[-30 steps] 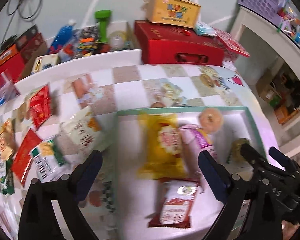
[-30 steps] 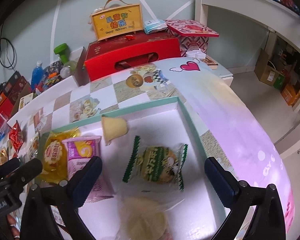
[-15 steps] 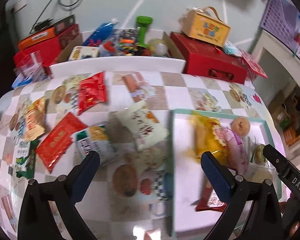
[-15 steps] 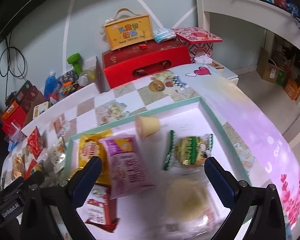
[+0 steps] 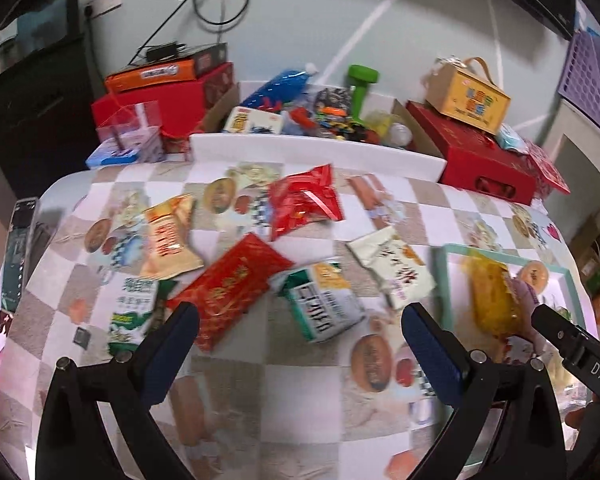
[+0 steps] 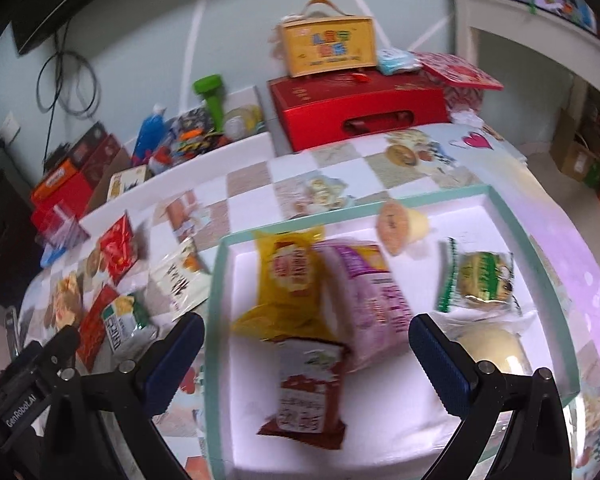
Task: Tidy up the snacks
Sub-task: 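Withdraw both open tools from the tray toward the remaining snacks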
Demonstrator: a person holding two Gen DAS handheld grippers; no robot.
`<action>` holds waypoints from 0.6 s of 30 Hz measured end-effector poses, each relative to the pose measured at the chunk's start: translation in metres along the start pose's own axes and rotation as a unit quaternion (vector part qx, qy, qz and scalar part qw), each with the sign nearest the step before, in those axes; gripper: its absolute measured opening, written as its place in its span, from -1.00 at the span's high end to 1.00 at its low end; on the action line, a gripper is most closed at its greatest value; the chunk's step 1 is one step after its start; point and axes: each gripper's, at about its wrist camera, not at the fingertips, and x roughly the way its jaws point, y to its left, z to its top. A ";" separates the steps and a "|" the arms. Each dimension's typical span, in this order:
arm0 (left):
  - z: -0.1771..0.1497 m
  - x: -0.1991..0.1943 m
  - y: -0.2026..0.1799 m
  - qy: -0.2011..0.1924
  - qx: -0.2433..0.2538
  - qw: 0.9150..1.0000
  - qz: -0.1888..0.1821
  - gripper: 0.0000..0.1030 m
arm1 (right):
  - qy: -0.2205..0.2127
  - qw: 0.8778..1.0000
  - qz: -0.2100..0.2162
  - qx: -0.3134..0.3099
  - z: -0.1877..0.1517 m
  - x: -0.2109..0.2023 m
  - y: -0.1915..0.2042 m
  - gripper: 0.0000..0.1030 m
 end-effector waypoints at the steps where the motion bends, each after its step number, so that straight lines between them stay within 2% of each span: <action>1: 0.000 0.000 0.005 0.004 -0.004 1.000 0.002 -0.96 | 0.001 1.000 0.005 -0.004 -0.001 0.001 0.007 -1.00; 6: 0.000 0.004 0.028 0.025 -0.024 0.999 -0.008 -0.96 | -0.006 0.999 0.049 0.001 -0.003 0.004 0.028 -1.00; 9: -0.001 0.000 0.038 0.002 -0.023 1.000 0.012 -0.96 | -0.010 0.998 0.057 -0.010 -0.005 0.009 0.046 -1.00; 14: 0.006 -0.007 0.056 -0.031 -0.027 0.999 0.019 -0.96 | -0.012 0.997 0.064 -0.045 -0.009 0.014 0.079 -1.00; 18: 0.010 -0.008 0.073 -0.031 -0.034 0.999 0.030 -0.96 | -0.010 0.995 0.073 -0.067 -0.011 0.019 0.104 -1.00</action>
